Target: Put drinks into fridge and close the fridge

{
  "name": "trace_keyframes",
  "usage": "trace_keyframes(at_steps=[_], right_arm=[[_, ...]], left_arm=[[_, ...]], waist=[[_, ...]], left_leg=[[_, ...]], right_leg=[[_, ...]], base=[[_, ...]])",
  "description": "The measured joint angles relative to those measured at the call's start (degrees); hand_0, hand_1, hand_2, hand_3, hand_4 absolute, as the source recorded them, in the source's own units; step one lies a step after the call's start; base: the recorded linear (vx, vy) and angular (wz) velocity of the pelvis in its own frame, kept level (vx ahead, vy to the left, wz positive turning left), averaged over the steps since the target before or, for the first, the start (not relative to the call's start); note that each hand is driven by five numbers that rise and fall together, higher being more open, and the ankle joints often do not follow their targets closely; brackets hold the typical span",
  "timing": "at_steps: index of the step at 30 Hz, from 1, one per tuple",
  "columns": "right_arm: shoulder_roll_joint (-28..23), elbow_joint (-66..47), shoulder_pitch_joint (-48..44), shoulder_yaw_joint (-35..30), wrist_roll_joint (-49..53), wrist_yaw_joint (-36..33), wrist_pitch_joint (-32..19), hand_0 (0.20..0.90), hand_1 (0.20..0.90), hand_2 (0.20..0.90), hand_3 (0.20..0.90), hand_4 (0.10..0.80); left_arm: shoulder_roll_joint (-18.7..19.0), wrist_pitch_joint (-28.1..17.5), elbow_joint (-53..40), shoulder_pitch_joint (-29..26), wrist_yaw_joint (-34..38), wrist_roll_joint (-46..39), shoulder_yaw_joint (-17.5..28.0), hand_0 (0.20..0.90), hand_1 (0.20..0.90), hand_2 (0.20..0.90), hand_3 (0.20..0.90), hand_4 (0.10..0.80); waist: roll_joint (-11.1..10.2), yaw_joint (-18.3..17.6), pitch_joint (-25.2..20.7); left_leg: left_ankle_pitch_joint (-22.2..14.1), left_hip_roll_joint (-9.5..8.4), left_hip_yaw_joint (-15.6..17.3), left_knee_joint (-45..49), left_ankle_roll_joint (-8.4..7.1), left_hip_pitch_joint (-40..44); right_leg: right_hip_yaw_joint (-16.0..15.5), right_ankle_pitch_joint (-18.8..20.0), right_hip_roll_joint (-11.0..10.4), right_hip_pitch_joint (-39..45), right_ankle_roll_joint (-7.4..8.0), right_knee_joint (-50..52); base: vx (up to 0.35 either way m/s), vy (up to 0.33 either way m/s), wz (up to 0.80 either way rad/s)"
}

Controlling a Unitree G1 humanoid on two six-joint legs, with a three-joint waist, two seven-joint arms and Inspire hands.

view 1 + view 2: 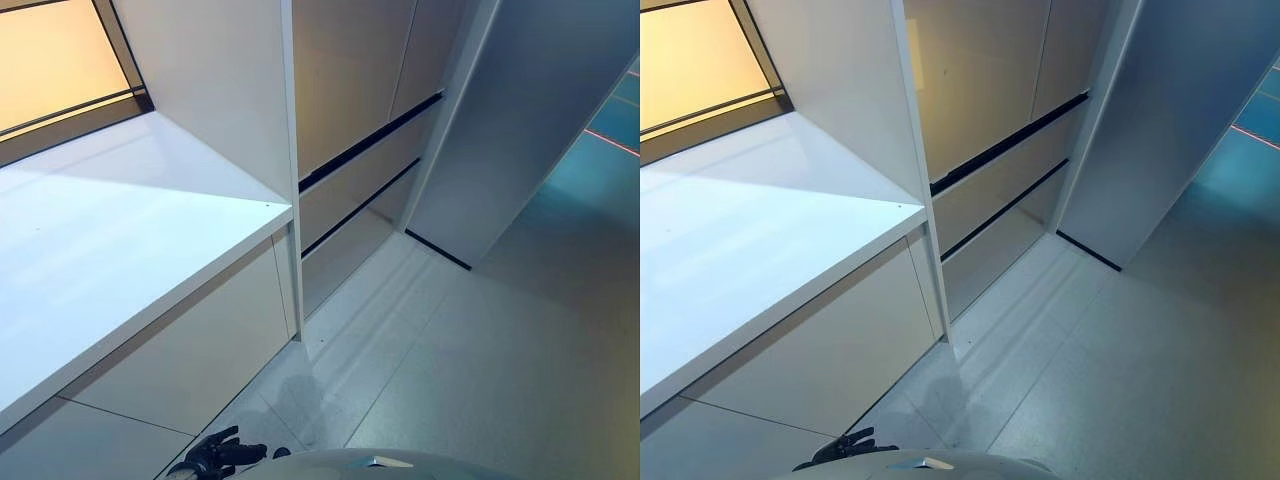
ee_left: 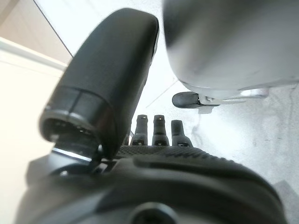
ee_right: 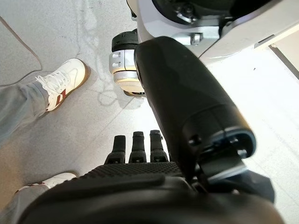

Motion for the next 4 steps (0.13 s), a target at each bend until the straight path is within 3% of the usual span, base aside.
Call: trace_keyframes(at_steps=[4], right_arm=[[-0.04,-0.03,-0.16,0.01,0.01,0.10,-0.02,0.900,0.900,0.900,0.900,0.800]], left_arm=[[-0.11,0.01,-0.02,-0.22,0.55,-0.21,-0.33,0.900,0.900,0.900,0.900,0.800]], waist=[[0.02,-0.05,0.01]], left_leg=[[0.01,0.04,0.09,0.16,-0.04,-0.33]], right_leg=[[0.09,0.06,0.06,-0.35,-0.10,-0.04]], base=[[0.000,0.000,0.00]])
